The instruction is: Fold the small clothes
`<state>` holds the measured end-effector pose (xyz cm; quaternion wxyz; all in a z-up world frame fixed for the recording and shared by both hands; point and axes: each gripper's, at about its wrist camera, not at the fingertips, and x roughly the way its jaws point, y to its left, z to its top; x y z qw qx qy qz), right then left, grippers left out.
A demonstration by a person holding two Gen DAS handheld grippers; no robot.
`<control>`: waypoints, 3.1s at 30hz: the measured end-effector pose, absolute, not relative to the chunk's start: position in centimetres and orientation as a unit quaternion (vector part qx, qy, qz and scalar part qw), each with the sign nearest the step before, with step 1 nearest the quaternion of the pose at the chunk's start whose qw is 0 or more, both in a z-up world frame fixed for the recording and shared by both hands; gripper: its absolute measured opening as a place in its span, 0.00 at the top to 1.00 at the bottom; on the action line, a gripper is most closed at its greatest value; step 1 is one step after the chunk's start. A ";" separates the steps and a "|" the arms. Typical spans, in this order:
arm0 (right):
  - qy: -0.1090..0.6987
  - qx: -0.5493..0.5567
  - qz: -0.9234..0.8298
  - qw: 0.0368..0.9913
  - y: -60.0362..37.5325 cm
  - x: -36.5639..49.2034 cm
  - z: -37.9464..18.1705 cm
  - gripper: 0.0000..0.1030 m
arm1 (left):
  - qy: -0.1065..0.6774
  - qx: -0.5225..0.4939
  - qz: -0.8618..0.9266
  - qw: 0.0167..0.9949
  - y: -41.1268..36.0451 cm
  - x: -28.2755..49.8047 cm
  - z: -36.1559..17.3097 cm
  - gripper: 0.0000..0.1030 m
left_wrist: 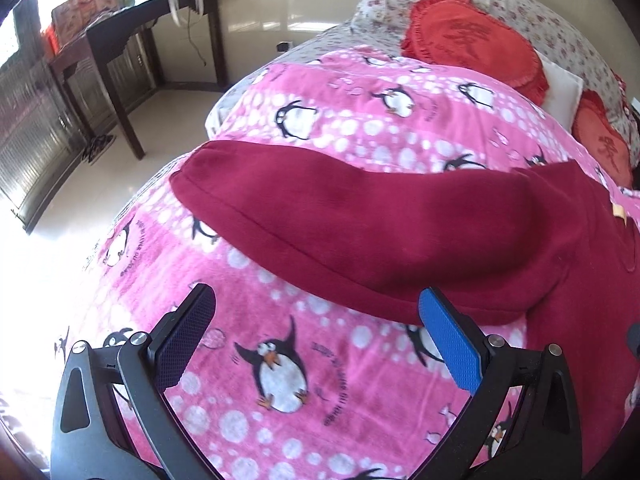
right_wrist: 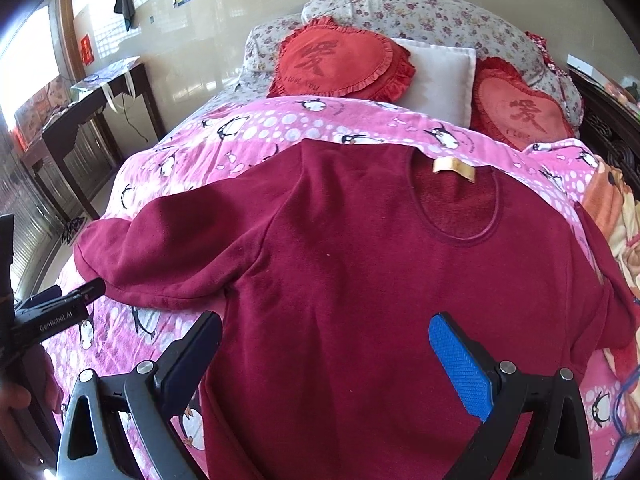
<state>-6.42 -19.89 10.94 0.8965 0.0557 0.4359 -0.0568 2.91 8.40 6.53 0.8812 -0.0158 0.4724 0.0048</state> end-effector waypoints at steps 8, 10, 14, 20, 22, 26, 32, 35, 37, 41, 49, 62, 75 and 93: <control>0.444 0.048 -0.050 0.893 -18.8 -5.1 10.6 0.00 | 0.473 -0.025 0.023 0.880 10.4 4.0 6.2 0.01; 0.446 0.047 -0.049 0.892 -18.5 -5.0 10.5 0.00 | 0.474 -0.024 0.026 0.880 10.6 4.1 6.2 0.01; 0.450 0.041 -0.048 0.891 -18.0 -4.7 10.3 0.00 | 0.477 -0.026 0.028 0.878 11.0 4.4 5.9 0.01; 0.452 0.039 -0.048 0.890 -18.0 -4.7 10.3 0.00 | 0.473 -0.024 0.027 0.880 11.1 4.8 6.0 0.01; 0.453 0.040 -0.049 0.889 -18.0 -4.8 10.3 0.00 | 0.475 -0.028 0.026 0.879 11.3 5.4 5.8 0.01; 0.456 0.044 -0.050 0.887 -18.4 -4.9 10.0 0.00 | 0.489 -0.071 0.035 0.868 13.2 7.6 5.2 0.01; 0.462 0.056 -0.050 0.884 -18.9 -4.8 9.5 0.00 | 0.505 -0.128 0.043 0.853 15.5 11.3 3.7 0.09; 0.464 0.059 -0.050 0.882 -19.2 -4.6 9.2 0.00 | 0.506 -0.164 0.031 0.846 16.1 12.5 2.8 0.29; 0.466 0.062 -0.051 0.881 -19.4 -4.5 9.1 0.00 | 0.492 -0.183 0.019 0.851 16.1 12.8 3.0 0.49; 0.463 0.069 -0.052 0.882 -20.0 -4.6 9.2 0.00 | 0.474 -0.166 0.011 0.865 14.8 12.3 5.5 0.91; 0.435 0.101 -0.077 0.892 -24.2 -5.8 10.7 0.00 | 0.399 -0.138 -0.158 0.893 3.5 8.4 15.5 0.92; 0.392 0.169 -0.183 0.886 -37.7 -12.3 12.6 0.00 | 0.453 -0.016 -0.351 0.819 -22.1 0.9 10.6 0.92; 0.390 0.203 -0.115 0.890 -39.2 -12.3 11.5 0.00 | 0.378 0.097 -0.381 0.838 -15.0 -4.7 12.8 0.32; 0.414 0.148 -0.132 0.888 -40.1 -6.8 7.9 0.56 | 0.433 0.106 -0.178 0.877 -7.4 5.4 5.6 0.32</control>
